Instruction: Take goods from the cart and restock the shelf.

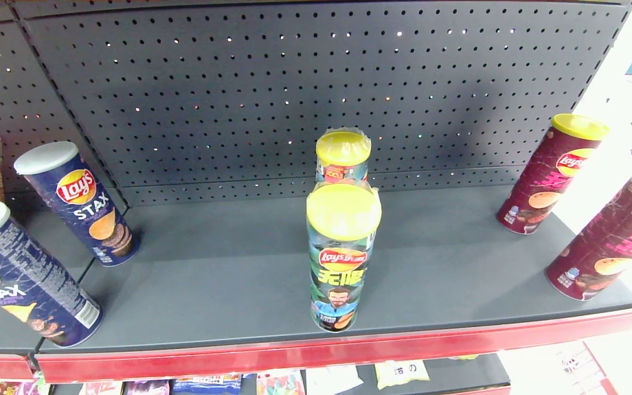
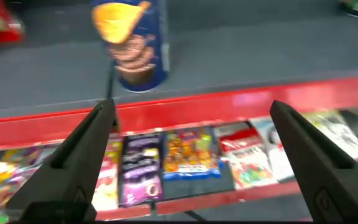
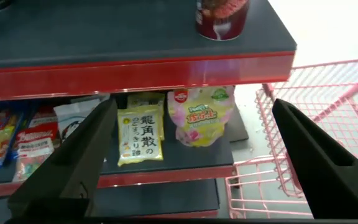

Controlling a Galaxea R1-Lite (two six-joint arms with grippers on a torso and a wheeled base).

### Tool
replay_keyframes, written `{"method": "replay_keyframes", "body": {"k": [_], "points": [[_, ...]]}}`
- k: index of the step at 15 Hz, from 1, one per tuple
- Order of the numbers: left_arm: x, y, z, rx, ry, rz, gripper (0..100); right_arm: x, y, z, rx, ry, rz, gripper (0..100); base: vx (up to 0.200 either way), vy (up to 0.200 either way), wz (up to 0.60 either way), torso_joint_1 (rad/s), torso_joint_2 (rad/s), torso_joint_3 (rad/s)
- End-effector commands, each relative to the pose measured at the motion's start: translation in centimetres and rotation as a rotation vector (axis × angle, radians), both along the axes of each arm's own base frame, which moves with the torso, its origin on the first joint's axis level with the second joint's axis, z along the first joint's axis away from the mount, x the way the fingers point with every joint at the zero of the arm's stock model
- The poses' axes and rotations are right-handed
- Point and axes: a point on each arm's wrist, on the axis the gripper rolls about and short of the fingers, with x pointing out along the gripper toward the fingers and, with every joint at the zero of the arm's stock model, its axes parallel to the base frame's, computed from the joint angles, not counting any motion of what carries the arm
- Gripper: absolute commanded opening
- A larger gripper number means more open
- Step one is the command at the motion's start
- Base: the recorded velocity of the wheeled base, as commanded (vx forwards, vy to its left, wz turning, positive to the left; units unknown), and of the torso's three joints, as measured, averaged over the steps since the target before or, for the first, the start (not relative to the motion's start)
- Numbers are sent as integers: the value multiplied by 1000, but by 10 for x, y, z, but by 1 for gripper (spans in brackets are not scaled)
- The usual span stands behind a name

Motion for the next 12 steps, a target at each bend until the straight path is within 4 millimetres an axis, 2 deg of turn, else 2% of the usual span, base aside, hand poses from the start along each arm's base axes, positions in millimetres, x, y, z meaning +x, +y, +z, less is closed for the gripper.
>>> {"method": "replay_keyframes", "body": {"k": [1, 4, 10, 12], "points": [[-3, 1, -3, -20, -14, -4, 100, -2, -1, -1, 2, -32, 46, 100, 0, 0, 0, 0, 0, 0], [-6, 3, -3, -36, -61, 110, 100, -6, -1, -2, 8, -84, -4, 100, 0, 0, 0, 0, 0, 0], [-6, 3, -3, -36, -61, 110, 100, -6, -1, -2, 2, -82, -6, 100, 0, 0, 0, 0, 0, 0], [-6, 3, -3, -35, -61, 109, 100, -6, -1, -2, 2, -84, -6, 100, -200, 0, 0, 5, 5, 0]]}}
